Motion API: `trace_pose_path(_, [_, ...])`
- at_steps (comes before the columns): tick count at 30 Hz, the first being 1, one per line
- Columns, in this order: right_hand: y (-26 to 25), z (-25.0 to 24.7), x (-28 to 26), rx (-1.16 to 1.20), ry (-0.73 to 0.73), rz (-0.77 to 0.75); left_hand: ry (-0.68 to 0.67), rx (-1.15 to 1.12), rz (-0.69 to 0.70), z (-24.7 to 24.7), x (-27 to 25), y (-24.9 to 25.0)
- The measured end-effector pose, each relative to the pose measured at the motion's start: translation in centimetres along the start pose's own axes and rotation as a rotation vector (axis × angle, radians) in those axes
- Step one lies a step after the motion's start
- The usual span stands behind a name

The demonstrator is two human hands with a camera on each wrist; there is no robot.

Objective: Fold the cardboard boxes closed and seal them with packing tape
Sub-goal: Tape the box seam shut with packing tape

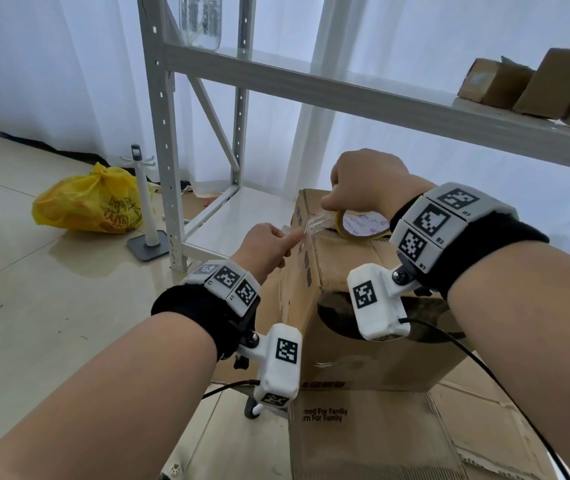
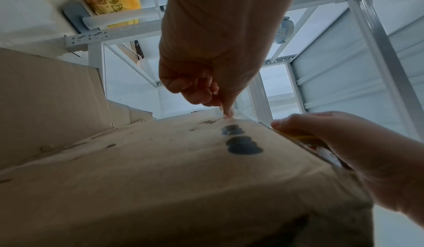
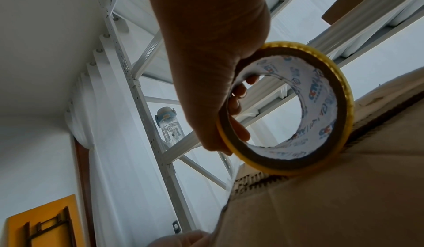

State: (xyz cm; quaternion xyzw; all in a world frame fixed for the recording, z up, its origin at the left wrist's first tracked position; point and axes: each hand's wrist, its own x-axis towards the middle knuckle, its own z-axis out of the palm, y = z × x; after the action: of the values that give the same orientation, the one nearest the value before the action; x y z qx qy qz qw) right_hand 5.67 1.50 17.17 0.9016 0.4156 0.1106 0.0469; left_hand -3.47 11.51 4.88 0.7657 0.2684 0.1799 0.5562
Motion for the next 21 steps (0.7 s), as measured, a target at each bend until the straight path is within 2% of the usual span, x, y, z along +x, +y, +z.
trace_pose_path(6, [0.0,0.2,-0.3,-0.006,0.027,-0.006,-0.036,0.11,-0.082,-0.3,0.2,-0.2])
trace_pose_path(9, [-0.1,0.1,-0.4,0.016,0.018,-0.001,0.0,0.146,-0.082,-0.6,0.1,-0.5])
trace_pose_path(13, [0.0,0.0,-0.4,0.033,0.02,0.005,0.13,0.021,0.174,-0.7,0.4,0.6])
trace_pose_path(16, [0.0,0.0,-0.2,0.047,0.016,0.006,0.047,-0.099,0.276,-0.5,0.1,1.9])
trace_pose_path(21, [0.1,0.1,-0.1,0.054,0.021,0.008,-0.063,-0.193,0.165,-0.1,-0.2,1.6])
